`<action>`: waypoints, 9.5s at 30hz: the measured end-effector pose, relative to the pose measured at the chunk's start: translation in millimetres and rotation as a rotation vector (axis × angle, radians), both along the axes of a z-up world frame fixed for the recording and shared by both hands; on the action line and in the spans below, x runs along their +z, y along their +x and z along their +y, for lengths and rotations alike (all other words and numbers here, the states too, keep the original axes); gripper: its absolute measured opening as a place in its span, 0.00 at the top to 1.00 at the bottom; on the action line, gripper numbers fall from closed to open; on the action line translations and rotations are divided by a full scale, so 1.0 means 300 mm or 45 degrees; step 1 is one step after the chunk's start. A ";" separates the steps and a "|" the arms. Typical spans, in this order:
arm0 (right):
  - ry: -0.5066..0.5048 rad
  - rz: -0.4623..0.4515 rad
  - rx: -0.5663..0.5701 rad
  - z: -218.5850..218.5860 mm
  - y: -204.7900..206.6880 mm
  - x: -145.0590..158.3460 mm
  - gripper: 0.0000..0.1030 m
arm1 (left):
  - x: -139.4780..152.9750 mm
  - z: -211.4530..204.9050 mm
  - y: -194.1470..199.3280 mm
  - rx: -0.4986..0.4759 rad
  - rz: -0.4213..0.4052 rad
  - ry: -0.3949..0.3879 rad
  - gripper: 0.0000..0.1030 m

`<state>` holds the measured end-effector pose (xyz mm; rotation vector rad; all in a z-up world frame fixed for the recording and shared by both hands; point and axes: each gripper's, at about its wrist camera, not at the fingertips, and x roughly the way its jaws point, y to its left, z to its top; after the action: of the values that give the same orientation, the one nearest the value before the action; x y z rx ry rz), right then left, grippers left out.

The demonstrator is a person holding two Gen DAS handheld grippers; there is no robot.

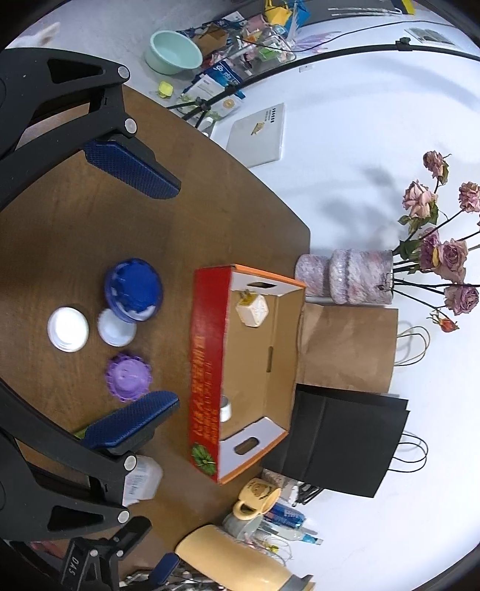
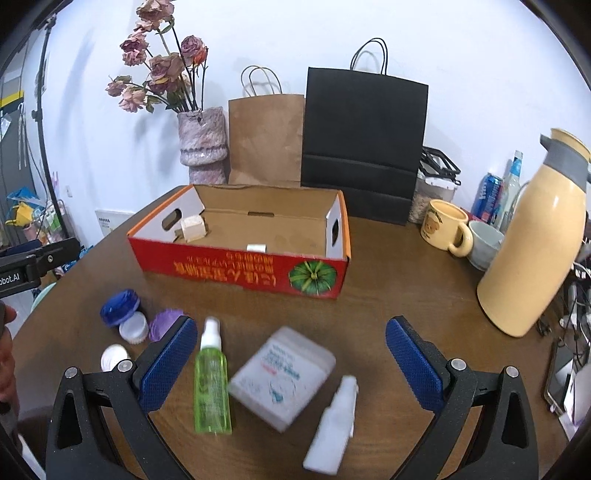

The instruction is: Organize rigid objects

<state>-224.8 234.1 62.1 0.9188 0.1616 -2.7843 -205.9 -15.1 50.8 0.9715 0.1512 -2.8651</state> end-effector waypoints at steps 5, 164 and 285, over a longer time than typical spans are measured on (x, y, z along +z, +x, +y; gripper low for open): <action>0.022 -0.039 0.006 0.036 0.054 -0.037 0.00 | -0.045 0.002 0.051 -0.013 -0.037 -0.011 0.00; -0.154 0.143 0.126 -0.199 -0.221 0.065 0.70 | 0.023 0.124 -0.198 -0.054 0.079 -0.048 0.64; -0.004 0.034 0.063 -0.182 -0.315 0.024 0.00 | 0.057 0.036 -0.283 -0.017 0.124 -0.015 0.00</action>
<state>-319.4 179.6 69.3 0.8651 0.1819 -2.7518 -290.9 -4.3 67.9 0.8350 0.1369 -2.9231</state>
